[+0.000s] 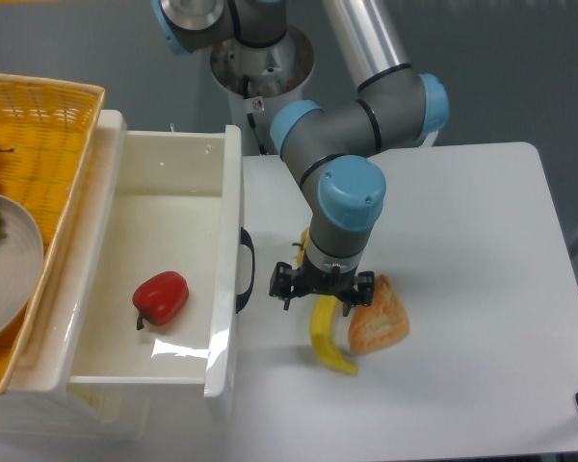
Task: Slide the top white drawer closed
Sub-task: 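Move the gripper toward the open white drawer's front panel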
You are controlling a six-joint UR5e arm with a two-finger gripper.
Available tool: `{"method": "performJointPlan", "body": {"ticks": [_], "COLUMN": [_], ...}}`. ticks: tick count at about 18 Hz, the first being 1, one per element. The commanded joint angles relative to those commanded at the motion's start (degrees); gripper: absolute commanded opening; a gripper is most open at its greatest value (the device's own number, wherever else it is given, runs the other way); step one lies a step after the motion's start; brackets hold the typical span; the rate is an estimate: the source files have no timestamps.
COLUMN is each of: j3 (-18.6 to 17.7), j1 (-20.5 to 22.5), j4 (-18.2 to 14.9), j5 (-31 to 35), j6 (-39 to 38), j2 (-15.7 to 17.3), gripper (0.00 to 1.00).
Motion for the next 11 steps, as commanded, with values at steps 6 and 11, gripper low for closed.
{"method": "performJointPlan", "body": {"ticks": [6, 11], "j3": [0.0, -0.09], "j1": [-0.44, -1.05], "j4": [0.0, -0.17], "j5": [0.09, 0.0], "j6": [-0.09, -0.09], "j2": [0.09, 0.53], "gripper": [1.0, 1.0]}}
